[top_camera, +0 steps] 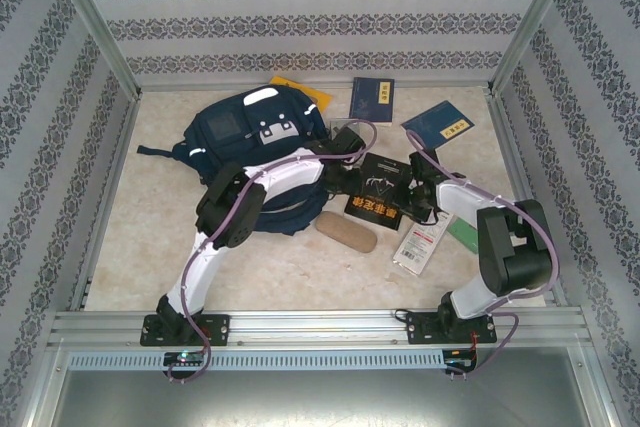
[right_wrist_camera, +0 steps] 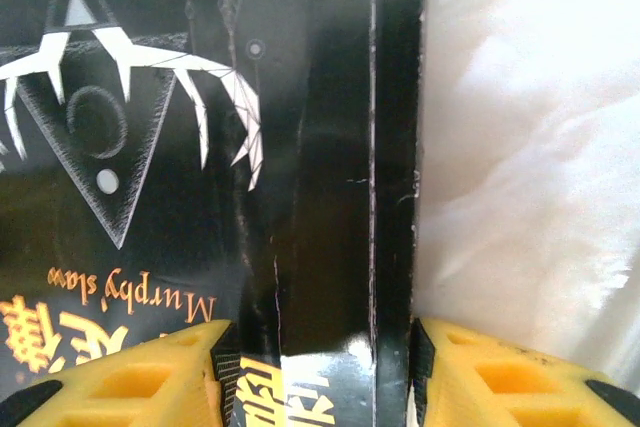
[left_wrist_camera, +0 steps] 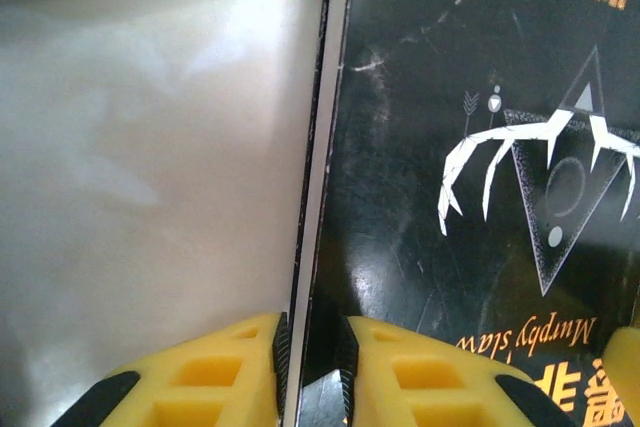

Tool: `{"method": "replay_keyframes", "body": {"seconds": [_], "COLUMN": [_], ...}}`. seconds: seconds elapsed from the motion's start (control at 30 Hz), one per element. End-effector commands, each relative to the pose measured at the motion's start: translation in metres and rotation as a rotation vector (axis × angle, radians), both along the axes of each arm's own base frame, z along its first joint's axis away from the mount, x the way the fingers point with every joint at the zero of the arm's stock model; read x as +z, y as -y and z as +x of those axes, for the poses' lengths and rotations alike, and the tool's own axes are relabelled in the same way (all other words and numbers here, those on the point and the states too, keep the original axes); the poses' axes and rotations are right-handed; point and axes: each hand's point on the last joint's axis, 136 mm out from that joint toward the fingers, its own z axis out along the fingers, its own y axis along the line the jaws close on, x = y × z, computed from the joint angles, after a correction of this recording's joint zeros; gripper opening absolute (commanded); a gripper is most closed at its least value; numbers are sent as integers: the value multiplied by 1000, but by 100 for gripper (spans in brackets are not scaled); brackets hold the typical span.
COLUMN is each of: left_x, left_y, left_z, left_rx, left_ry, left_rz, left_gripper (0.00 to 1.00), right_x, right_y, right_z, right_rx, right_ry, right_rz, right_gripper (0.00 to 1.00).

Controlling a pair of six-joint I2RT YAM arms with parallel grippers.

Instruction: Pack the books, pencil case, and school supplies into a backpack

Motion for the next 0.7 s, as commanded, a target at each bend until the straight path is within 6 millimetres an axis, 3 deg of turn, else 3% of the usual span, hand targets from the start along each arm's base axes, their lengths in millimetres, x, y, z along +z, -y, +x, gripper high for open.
{"method": "replay_keyframes", "body": {"seconds": [0.0,0.17,0.27,0.4,0.5,0.67], "left_x": [-25,-23,-19,-14,-13,-12], "left_y": [-5,-6,-6,-5,-6,-8], "left_z": [-22,-21,-20,-21,-21,-23], "left_rx": [-26,-31,-34,-37,-37,-37], "left_ry": [-96,-99,-92,-87,-87,-84], "left_rz": [10,-2,-7,-17,-16,-11], "left_gripper": [24,23,23,23,23,23], "right_x": [65,103,110,106,100,81], "right_y": [-63,-69,-67,-62,-55,-47], "right_z": [26,27,27,29,34,44], "right_rx": [155,166,154,126,94,70], "right_ry": [255,381,403,402,399,318], "right_rz": [328,445,450,420,374,299], "right_gripper": [49,46,46,47,53,46]}}
